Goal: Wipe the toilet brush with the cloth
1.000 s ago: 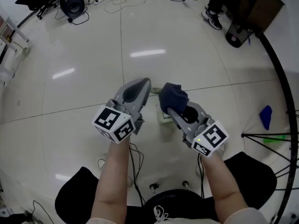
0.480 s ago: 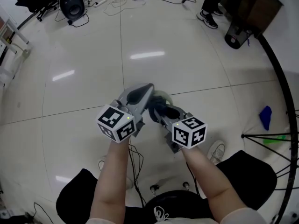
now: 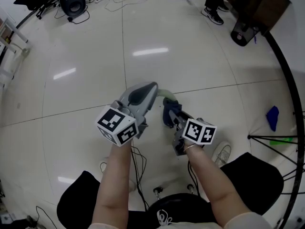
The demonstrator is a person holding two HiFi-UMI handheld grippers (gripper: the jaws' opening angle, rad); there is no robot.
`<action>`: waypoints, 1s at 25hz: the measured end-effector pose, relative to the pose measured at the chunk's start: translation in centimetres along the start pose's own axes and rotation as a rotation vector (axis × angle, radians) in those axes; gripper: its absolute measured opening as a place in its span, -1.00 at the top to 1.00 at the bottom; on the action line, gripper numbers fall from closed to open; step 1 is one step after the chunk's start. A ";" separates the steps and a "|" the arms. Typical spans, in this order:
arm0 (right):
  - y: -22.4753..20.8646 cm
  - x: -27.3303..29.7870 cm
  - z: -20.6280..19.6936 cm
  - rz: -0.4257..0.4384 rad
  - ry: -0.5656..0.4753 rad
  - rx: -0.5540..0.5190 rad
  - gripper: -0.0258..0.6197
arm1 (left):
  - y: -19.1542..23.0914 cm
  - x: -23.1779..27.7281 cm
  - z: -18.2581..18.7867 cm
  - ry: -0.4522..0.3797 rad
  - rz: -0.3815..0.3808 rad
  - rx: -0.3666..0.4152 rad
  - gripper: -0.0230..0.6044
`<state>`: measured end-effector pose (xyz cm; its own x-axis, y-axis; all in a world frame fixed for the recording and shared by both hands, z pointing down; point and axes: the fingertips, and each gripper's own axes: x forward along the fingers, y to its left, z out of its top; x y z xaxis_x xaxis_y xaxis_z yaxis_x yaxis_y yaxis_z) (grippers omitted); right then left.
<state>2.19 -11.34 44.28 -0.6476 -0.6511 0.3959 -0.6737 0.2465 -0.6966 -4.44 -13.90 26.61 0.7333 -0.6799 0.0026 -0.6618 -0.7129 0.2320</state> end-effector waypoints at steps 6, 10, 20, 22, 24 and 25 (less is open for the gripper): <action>-3.8 0.8 -2.8 -0.094 0.053 0.032 0.70 | 0.0 0.0 0.2 0.002 0.007 0.014 0.91; -6.4 1.1 -5.0 -0.141 0.081 0.109 0.70 | -0.1 -0.2 0.3 -0.005 0.011 0.017 0.91; -7.1 -0.2 -7.5 -0.155 0.162 -0.034 0.70 | 0.1 -0.4 0.1 -0.014 0.037 0.012 0.91; -5.4 -1.6 -6.8 -0.150 0.140 -0.244 0.70 | 0.0 -0.8 0.7 -0.035 0.068 0.023 0.91; -3.6 -3.1 -4.8 -0.142 0.078 -0.428 0.71 | -0.3 -1.7 2.2 -0.085 0.102 0.029 0.91; -2.8 -3.9 -3.5 -0.141 0.036 -0.496 0.70 | -0.5 -2.3 3.1 -0.109 0.122 0.037 0.91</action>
<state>5.34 -6.98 46.74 -0.5444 -0.6793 0.4921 -0.8374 0.4747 -0.2710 -6.25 -12.50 23.52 0.6272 -0.7750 -0.0779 -0.7515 -0.6284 0.2009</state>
